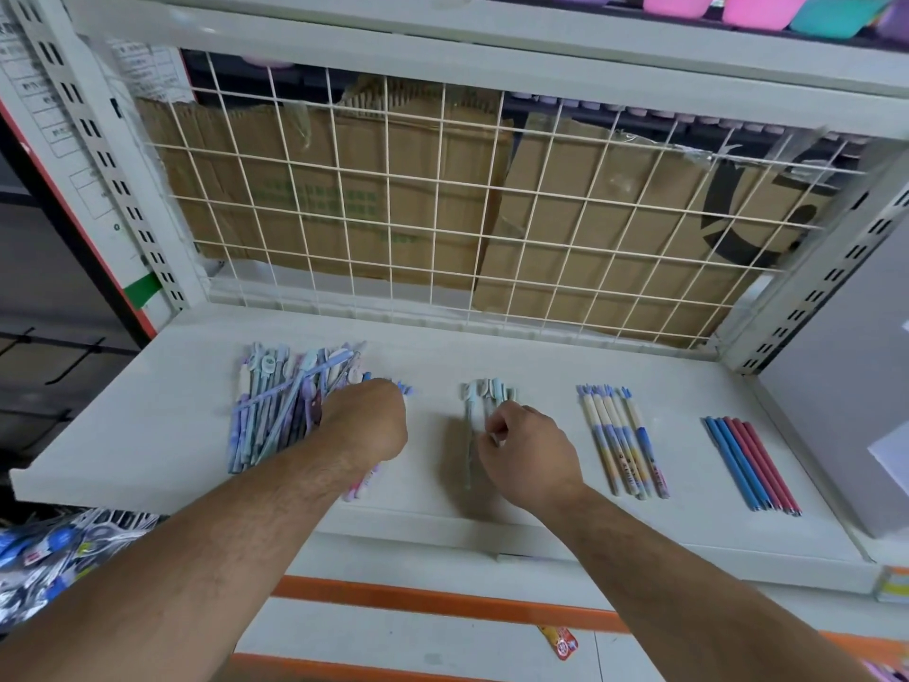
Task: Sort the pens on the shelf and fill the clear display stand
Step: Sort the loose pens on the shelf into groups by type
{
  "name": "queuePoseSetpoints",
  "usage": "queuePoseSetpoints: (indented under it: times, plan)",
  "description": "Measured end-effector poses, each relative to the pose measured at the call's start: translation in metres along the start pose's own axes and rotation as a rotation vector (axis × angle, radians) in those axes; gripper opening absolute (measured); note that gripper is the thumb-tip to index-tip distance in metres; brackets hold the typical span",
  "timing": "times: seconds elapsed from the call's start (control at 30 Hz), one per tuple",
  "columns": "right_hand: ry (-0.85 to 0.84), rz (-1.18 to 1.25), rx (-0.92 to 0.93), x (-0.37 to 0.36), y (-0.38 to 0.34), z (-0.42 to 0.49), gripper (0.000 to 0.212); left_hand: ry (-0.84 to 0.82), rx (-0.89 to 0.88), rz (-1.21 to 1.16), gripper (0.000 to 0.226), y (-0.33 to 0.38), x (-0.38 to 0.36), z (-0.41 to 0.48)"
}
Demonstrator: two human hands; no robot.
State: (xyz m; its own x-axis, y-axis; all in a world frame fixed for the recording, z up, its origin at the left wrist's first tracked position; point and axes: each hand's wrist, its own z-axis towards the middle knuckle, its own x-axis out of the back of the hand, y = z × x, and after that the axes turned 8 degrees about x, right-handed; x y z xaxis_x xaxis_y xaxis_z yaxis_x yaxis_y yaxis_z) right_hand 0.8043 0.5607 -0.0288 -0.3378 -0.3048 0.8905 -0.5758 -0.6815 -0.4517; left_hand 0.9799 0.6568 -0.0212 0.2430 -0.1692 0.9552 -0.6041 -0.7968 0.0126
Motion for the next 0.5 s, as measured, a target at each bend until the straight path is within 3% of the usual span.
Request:
queuePoseSetpoints:
  times: [0.03, 0.17, 0.2, 0.3, 0.37, 0.4, 0.47, 0.5]
  plan:
    - [0.0, 0.007, -0.003, 0.0, 0.001, -0.001, 0.011, -0.027, 0.017, 0.019, 0.032, 0.001, 0.003, -0.001]
    - [0.008, 0.029, -0.017, 0.001, 0.004, -0.003, 0.01, -0.102, 0.047, 0.055, 0.075, 0.01, 0.006, 0.001]
    - [0.011, 0.037, -0.023, 0.001, 0.005, -0.004, 0.009, -0.123, 0.051, 0.059, 0.075, 0.011, 0.007, 0.001]
    - [0.016, 0.057, -0.035, 0.002, 0.007, -0.006, 0.007, -0.034, -0.035, 0.097, 0.03, 0.012, 0.005, -0.008]
    - [0.028, 0.068, -0.027, 0.004, 0.009, -0.007, 0.006, -0.001, -0.001, 0.068, 0.014, 0.017, 0.004, -0.008]
    - [0.033, 0.079, -0.022, 0.005, 0.011, -0.007, 0.006, -0.087, 0.115, -0.031, 0.019, 0.019, 0.006, -0.006]
    - [0.034, 0.125, -0.015, 0.007, 0.013, -0.009, 0.007, -0.284, 0.308, -0.213, 0.072, 0.026, 0.007, -0.004]
    - [0.032, 0.157, -0.013, 0.008, 0.014, -0.009, 0.008, -0.235, 0.276, -0.363, 0.069, 0.028, 0.006, -0.001]
